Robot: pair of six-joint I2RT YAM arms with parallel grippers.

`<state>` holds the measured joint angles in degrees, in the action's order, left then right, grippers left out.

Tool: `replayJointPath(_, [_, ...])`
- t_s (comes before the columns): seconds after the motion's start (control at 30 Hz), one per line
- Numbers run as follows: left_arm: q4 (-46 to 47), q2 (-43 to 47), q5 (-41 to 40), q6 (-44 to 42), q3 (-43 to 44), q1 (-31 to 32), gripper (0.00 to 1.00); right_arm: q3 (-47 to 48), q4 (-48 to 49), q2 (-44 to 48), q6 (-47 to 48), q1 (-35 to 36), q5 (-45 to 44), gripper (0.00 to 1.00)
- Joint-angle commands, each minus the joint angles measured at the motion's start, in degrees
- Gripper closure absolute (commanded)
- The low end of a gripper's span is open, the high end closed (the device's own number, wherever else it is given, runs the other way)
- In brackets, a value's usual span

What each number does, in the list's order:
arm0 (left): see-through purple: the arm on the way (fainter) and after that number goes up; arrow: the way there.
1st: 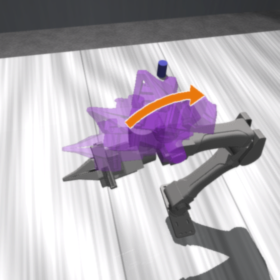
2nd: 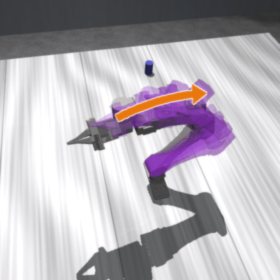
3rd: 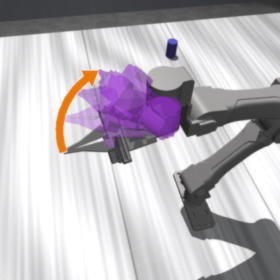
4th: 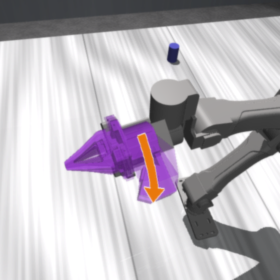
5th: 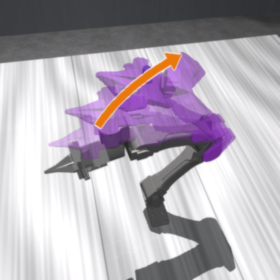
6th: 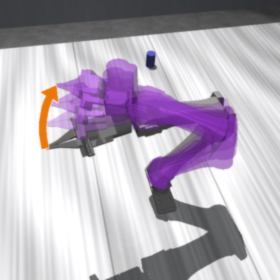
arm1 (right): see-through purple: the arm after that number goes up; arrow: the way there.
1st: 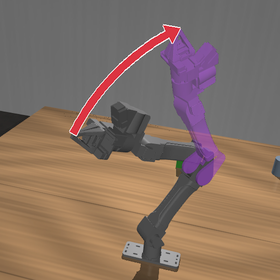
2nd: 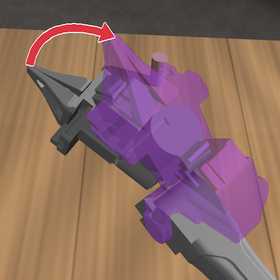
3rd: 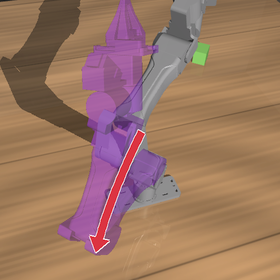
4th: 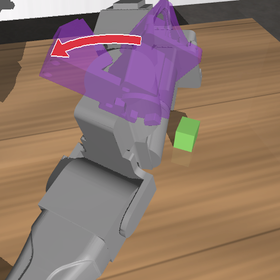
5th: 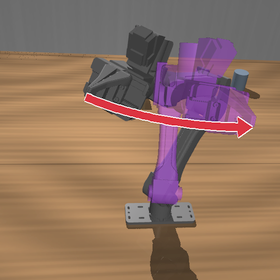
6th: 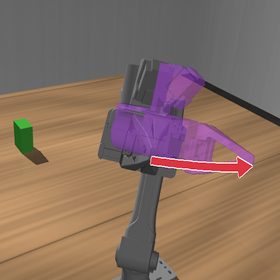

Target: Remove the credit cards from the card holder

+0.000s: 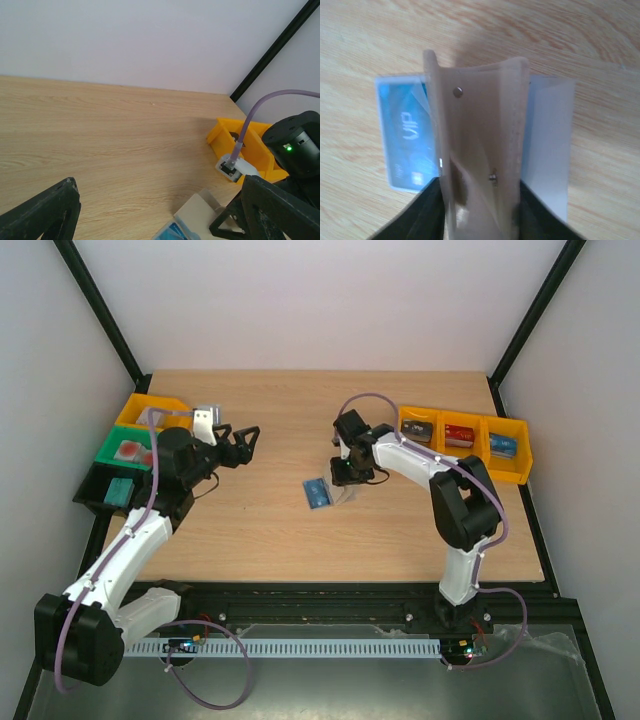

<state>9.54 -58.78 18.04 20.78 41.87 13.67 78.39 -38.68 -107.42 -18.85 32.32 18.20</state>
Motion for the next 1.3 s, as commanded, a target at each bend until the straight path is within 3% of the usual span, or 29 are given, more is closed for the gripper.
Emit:
replayJointPath(0.0, [1.8, 0.9, 1.6, -0.9, -1.1, -0.3, 0.11, -1.1, 0.5, -2.1, 0.2, -0.1, -0.7, 0.75])
replayJointPath(0.13, [2.6, 1.2, 5.5, -2.2, -1.6, -0.4, 0.11, 0.5, -1.0, -1.3, 2.9, -0.3, 0.7, 0.98])
replayJointPath(0.3, [3.4, 1.2, 16.4, -6.9, -0.7, -2.1, 0.1, 8.8, -9.7, 3.5, 14.7, -0.6, 6.9, 0.98])
replayJointPath(0.37, [3.2, 1.4, 22.9, -11.0, 0.2, -2.9, 0.11, 12.7, -14.5, 6.3, 21.3, -0.4, 13.8, 0.98])
replayJointPath(0.47, [-2.0, 1.4, 33.4, -20.8, 3.1, -3.1, 0.12, 14.9, -19.4, 11.5, 27.7, 0.7, 20.7, 0.98])
replayJointPath(0.57, [-15.4, 1.1, 41.6, -37.4, 8.4, -2.5, 0.11, 15.3, -21.5, 14.8, 28.7, 2.4, 21.8, 0.98])
replayJointPath(0.73, [-37.6, -1.3, 39.1, -61.3, 16.8, 1.7, 0.07, 17.7, -24.2, 17.2, 29.6, 6.0, 29.4, 0.98])
replayJointPath(0.93, [-54.5, -4.0, 34.7, -81.9, 21.2, 6.3, 0.04, 20.6, -24.6, 20.0, 29.9, 8.1, 30.8, 0.98])
replayJointPath(1.07, [-55.1, -4.7, 32.7, -84.1, 21.6, 8.8, 0.06, 21.7, -25.1, 20.7, 31.0, 9.9, 31.0, 0.98])
replayJointPath(1.27, [-56.0, -5.7, 34.4, -82.5, 22.5, 9.5, 0.17, 21.8, -26.2, 20.7, 34.0, 12.2, 31.3, 0.98])
